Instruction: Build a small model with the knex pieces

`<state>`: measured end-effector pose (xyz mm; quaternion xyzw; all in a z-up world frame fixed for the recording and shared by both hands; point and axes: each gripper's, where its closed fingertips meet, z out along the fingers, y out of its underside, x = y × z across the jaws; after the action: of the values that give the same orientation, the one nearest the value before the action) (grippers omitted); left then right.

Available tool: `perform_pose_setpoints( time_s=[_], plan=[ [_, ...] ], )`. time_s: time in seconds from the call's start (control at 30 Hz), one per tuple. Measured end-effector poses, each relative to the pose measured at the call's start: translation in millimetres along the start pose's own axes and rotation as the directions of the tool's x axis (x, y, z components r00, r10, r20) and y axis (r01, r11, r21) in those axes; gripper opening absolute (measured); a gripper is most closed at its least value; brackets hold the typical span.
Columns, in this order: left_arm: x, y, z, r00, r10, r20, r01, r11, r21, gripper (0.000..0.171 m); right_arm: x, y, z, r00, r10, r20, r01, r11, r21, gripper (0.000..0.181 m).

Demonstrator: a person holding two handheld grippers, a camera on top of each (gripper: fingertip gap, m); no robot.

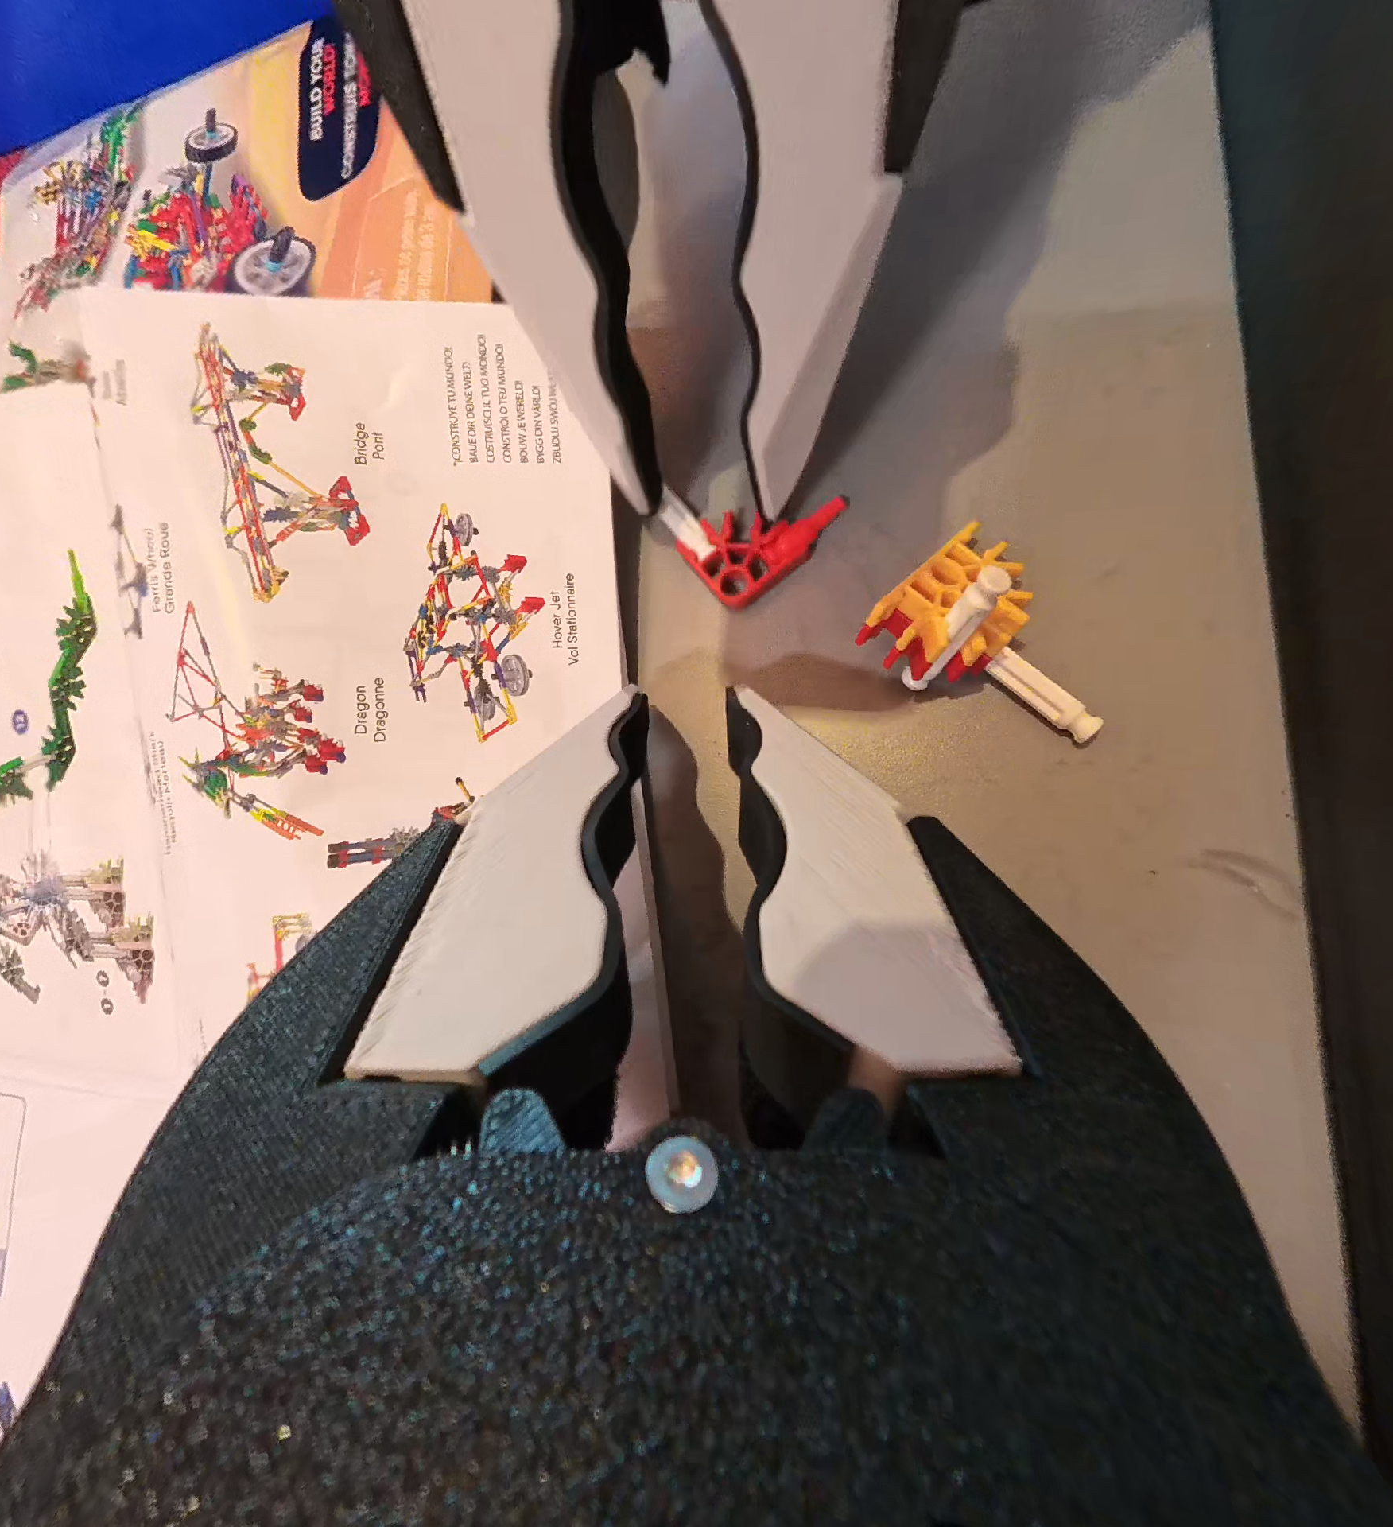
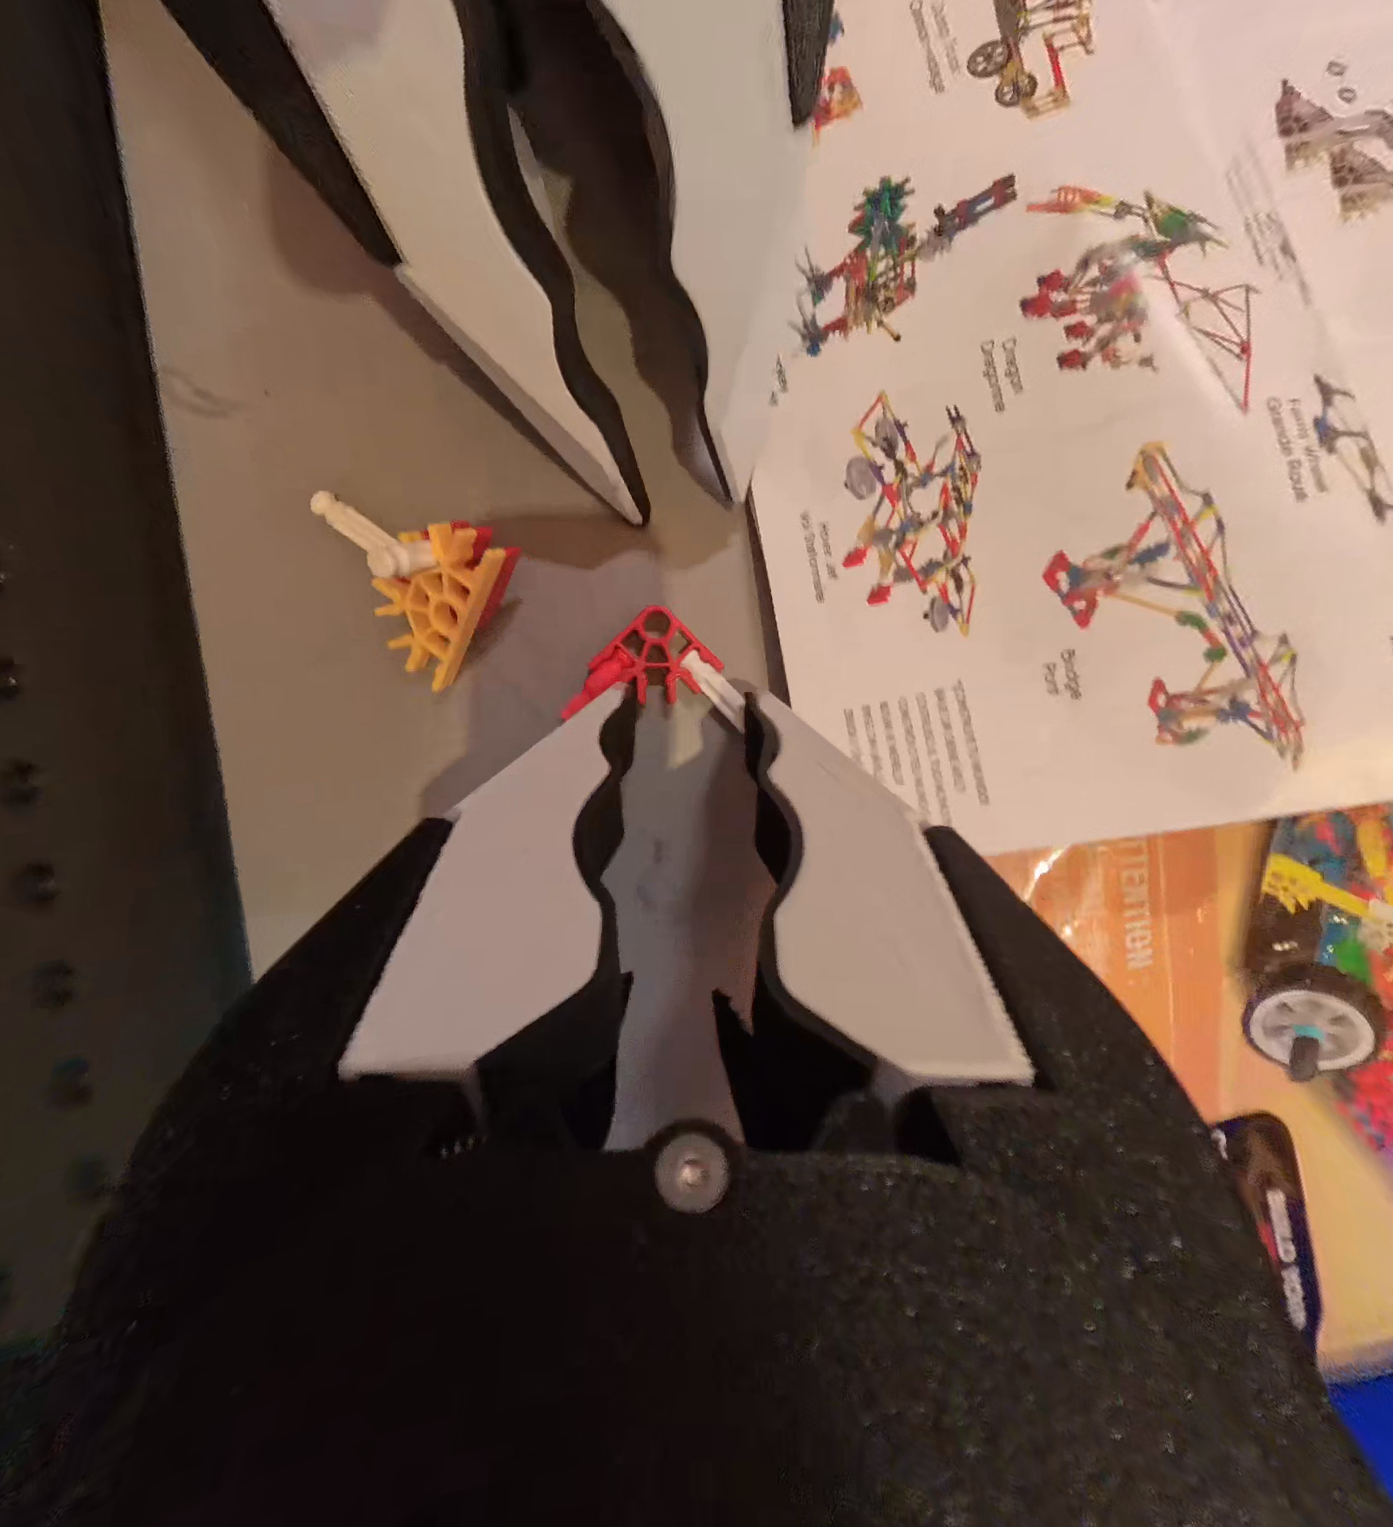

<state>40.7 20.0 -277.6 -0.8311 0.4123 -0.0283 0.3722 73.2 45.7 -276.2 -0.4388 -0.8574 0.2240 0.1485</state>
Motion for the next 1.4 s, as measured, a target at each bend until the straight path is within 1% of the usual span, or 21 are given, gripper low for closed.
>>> perform_pose_setpoints(
  time_s=[0.07, 0.1, 0.13, 0.23, 0.3, 0.43, 0.5, 0.53, 0.57, 0.63, 0.7, 0.8, 0.93, 1.0, 1.03, 1.07, 1.1, 1.13, 1.23, 1.3, 1.4],
  plan=[
    [4, 1, -1, 1.0, 0.006, -0.019, -0.006, 1.0, -0.006, 0.012, -10, 5, -4, 0.999, 0.01, 0.034, -0.01, 1.0, -0.015, 0.023],
    [7, 0, -3, 0.999, 0.014, -0.04, -0.015, 1.0, -0.005, 0.014, -13, 8, -6, 0.999, 0.006, 0.039, -0.005, 1.0, -0.028, 0.014],
    [12, -1, -4, 0.998, 0.011, -0.069, -0.011, 1.0, -0.001, 0.019, -14, 11, -8, 1.0, -0.003, 0.021, 0.004, 0.999, -0.037, 0.0],
    [27, -7, -12, 0.988, 0.03, -0.152, -0.025, 0.999, 0.031, 0.029, -17, 15, -11, 1.0, 0.02, -0.008, -0.02, 1.0, -0.024, 0.0],
    [38, -12, -17, 0.977, 0.046, -0.21, -0.032, 0.997, 0.069, 0.038, -26, 17, -14, 1.0, 0.021, 0.011, -0.021, 1.0, -0.008, 0.0],
    [52, -25, -15, 0.963, 0.063, -0.261, -0.029, 0.991, 0.13, 0.047, -26, 12, -19, 0.999, 0.013, -0.036, -0.012, 1.0, 0.01, 0.002],
    [54, -22, -10, 0.963, 0.065, -0.263, -0.039, 0.994, 0.1, 0.043, -32, 12, -15, 1.0, 0.02, -0.004, -0.02, 1.0, 0.001, 0.014],
    [57, -23, -8, 0.961, 0.07, -0.268, -0.044, 0.994, 0.1, 0.036, -34, 16, -11, 1.0, 0.015, -0.002, -0.015, 1.0, -0.022, 0.017],
    [57, -22, -7, 0.963, 0.07, -0.261, -0.048, 0.995, 0.091, 0.029, -34, 18, -9, 1.0, 0.014, -0.008, -0.015, 0.999, -0.033, 0.017],
    [54, -21, -6, 0.968, 0.058, -0.243, -0.041, 0.997, 0.072, 0.028, -32, 16, -8, 0.999, 0.025, -0.031, -0.026, 0.999, -0.019, 0.008],
    [51, -21, -5, 0.974, 0.046, -0.223, -0.031, 0.997, 0.068, 0.028, -29, 18, -9, 0.997, 0.039, -0.061, -0.04, 0.999, -0.02, 0.007],
    [30, -17, -3, 0.993, -0.015, -0.116, 0.019, 0.999, 0.041, 0.027, -27, 23, -14, 0.991, 0.104, -0.088, -0.104, 0.995, 0.004, 0.005],
    [22, -9, -5, 0.985, -0.167, -0.053, 0.167, 0.986, 0.004, 0.027, -28, 28, -21, 0.971, 0.201, -0.129, -0.193, 0.979, 0.068, 0.004],
    [40, -8, -10, 0.968, -0.208, -0.139, 0.209, 0.978, -0.008, 0.028, -29, 31, -26, 0.959, 0.243, -0.143, -0.232, 0.968, 0.091, 0.004],
    [51, -5, -15, 0.955, -0.222, -0.198, 0.219, 0.975, -0.038, 0.037, -31, 32, -29, 0.956, 0.257, -0.143, -0.245, 0.965, 0.099, 0.004],
    [60, -1, -20, 0.942, -0.23, -0.243, 0.219, 0.973, -0.072, 0.054, -32, 34, -31, 0.951, 0.271, -0.153, -0.257, 0.961, 0.103, 0.004],
    [66, -1, -24, 0.939, -0.219, -0.265, 0.208, 0.976, -0.069, 0.056, -33, 34, -33, 0.946, 0.283, -0.16, -0.267, 0.957, 0.113, 0.004],
    [70, 1, -25, 0.941, -0.199, -0.274, 0.184, 0.98, -0.078, 0.053, -34, 32, -36, 0.943, 0.294, -0.158, -0.275, 0.952, 0.134, 0.004],
    [69, 3, -28, 0.955, -0.132, -0.266, 0.117, 0.991, -0.071, 0.051, -43, 24, -41, 0.943, 0.301, -0.139, -0.274, 0.944, 0.185, 0.004],
    [60, 1, -30, 0.975, -0.05, -0.216, 0.041, 0.998, -0.046, 0.051, -48, 22, -41, 0.946, 0.294, -0.141, -0.265, 0.945, 0.193, 0.004],
    [62, 1, -30, 0.97, -0.057, -0.236, 0.043, 0.997, -0.064, 0.045, -53, 20, -38, 0.948, 0.281, -0.146, -0.25, 0.947, 0.2, 0.004]
  ],
)
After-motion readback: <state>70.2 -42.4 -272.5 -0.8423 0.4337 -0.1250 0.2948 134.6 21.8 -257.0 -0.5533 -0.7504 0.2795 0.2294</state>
